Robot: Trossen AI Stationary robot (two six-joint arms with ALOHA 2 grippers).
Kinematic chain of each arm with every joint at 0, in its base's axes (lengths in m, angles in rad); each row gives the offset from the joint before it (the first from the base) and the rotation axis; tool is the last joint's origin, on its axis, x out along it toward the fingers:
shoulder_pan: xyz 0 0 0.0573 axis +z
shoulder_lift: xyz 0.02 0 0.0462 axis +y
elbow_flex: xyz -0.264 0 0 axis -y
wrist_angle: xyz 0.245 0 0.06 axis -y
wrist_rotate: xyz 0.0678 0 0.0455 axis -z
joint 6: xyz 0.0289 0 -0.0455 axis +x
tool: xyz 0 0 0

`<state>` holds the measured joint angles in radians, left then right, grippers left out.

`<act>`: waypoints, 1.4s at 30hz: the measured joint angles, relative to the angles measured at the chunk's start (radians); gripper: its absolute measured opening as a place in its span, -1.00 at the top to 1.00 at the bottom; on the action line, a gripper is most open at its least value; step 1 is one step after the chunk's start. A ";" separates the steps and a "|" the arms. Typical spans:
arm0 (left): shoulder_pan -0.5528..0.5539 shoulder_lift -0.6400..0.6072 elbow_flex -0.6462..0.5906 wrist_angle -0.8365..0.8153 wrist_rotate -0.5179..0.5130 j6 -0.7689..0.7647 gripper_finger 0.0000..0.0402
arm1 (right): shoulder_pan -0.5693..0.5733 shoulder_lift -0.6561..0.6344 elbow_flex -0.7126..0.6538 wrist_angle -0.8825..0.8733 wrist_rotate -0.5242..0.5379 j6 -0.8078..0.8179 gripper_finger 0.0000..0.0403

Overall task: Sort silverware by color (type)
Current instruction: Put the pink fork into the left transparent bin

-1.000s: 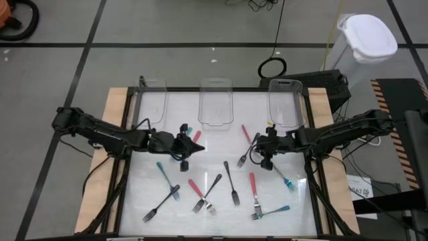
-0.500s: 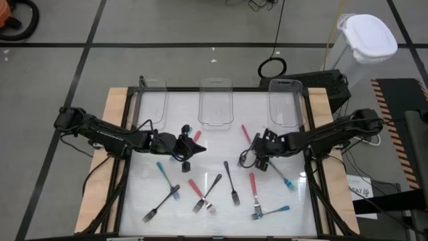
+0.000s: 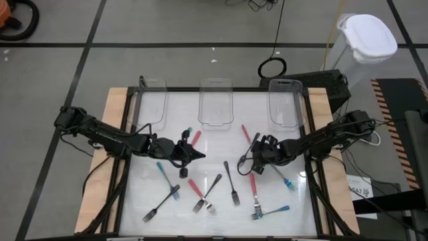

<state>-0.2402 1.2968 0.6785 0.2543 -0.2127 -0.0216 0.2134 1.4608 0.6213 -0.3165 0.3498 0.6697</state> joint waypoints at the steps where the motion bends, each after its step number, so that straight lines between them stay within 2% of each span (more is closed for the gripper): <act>1: -0.006 0.000 0.000 0.000 0.000 0.000 1.00 | 0.000 0.007 0.001 0.006 0.002 0.001 0.29; 6: -0.028 0.000 0.000 0.000 0.000 0.001 1.00 | 0.000 0.024 0.001 0.008 0.001 0.026 0.42; 12: -0.045 0.000 0.000 -0.001 0.000 0.001 1.00 | -0.001 0.000 0.005 -0.005 -0.016 -0.003 0.88; 14: -0.049 0.000 0.000 -0.001 0.000 0.001 1.00 | -0.002 -0.011 0.012 -0.013 -0.030 -0.029 0.96; 23: -0.071 0.000 0.000 -0.001 0.000 0.000 1.00 | -0.004 -0.078 0.117 -0.144 -0.091 -0.123 0.98; 32: -0.066 -0.001 0.000 0.019 -0.017 0.015 1.00 | -0.002 -0.095 0.227 -0.147 -0.087 -0.308 0.98; 39: -0.061 -0.025 0.000 0.060 -0.028 0.021 0.97 | -0.002 -0.114 0.249 0.043 -0.097 -0.544 0.98; 42: -0.077 -0.041 -0.001 0.050 -0.031 0.004 0.90 | -0.004 -0.114 0.231 0.157 -0.173 -0.624 0.98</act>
<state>-0.3175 1.2563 0.6777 0.3039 -0.2433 -0.0180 0.2094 1.3464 0.8527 -0.1594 0.1770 0.0460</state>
